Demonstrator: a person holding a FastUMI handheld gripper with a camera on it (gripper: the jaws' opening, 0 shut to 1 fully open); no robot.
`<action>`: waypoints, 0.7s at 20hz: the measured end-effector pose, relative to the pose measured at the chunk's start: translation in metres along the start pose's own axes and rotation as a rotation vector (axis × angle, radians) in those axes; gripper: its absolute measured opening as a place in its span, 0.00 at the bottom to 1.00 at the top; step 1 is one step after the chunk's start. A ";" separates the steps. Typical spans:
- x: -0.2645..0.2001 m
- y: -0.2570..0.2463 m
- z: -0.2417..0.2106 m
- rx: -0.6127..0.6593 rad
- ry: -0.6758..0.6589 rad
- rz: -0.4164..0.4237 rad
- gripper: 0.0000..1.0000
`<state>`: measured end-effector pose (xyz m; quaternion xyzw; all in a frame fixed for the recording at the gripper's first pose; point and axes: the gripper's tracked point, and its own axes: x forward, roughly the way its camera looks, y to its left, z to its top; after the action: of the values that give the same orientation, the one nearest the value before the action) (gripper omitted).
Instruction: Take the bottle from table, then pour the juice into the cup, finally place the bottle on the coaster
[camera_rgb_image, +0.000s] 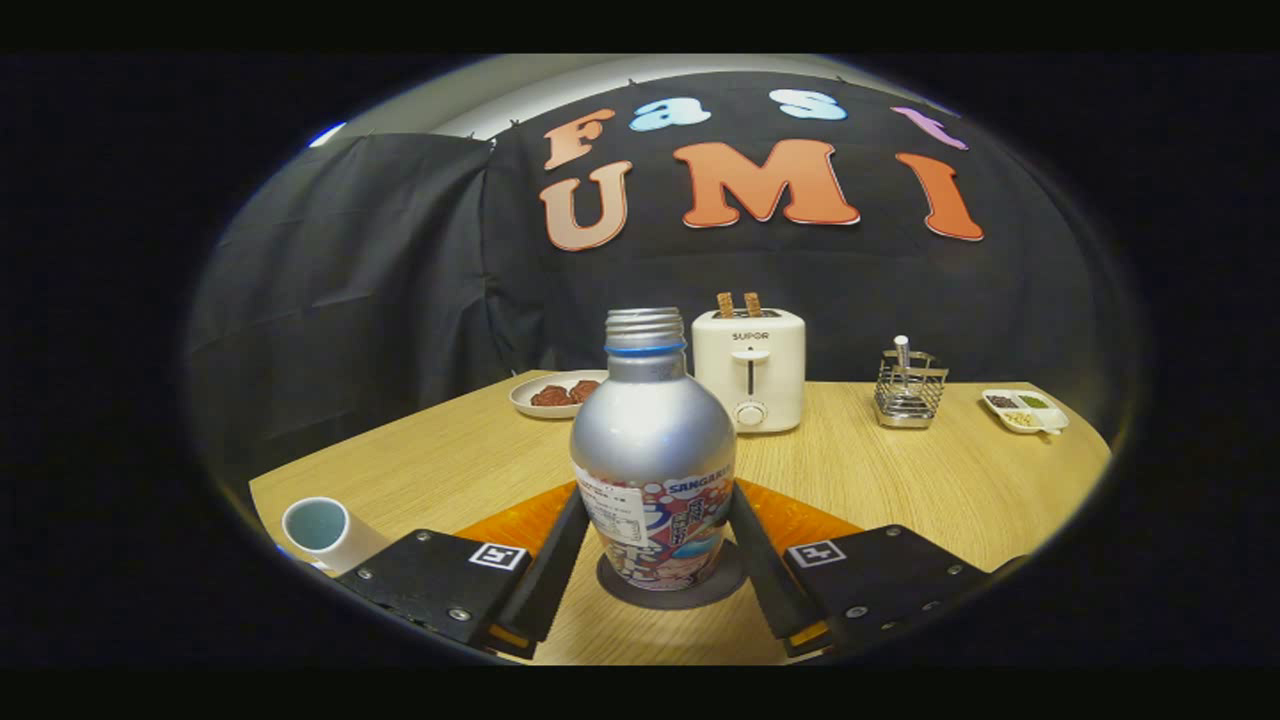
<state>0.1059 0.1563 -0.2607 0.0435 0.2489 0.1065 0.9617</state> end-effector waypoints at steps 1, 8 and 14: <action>0.001 0.001 -0.003 -0.004 0.011 0.004 0.80; -0.013 0.003 0.012 -0.042 -0.032 0.013 0.93; -0.042 -0.003 0.045 -0.057 -0.104 -0.014 0.97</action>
<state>0.0925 0.1426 -0.2016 0.0198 0.1956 0.1044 0.9749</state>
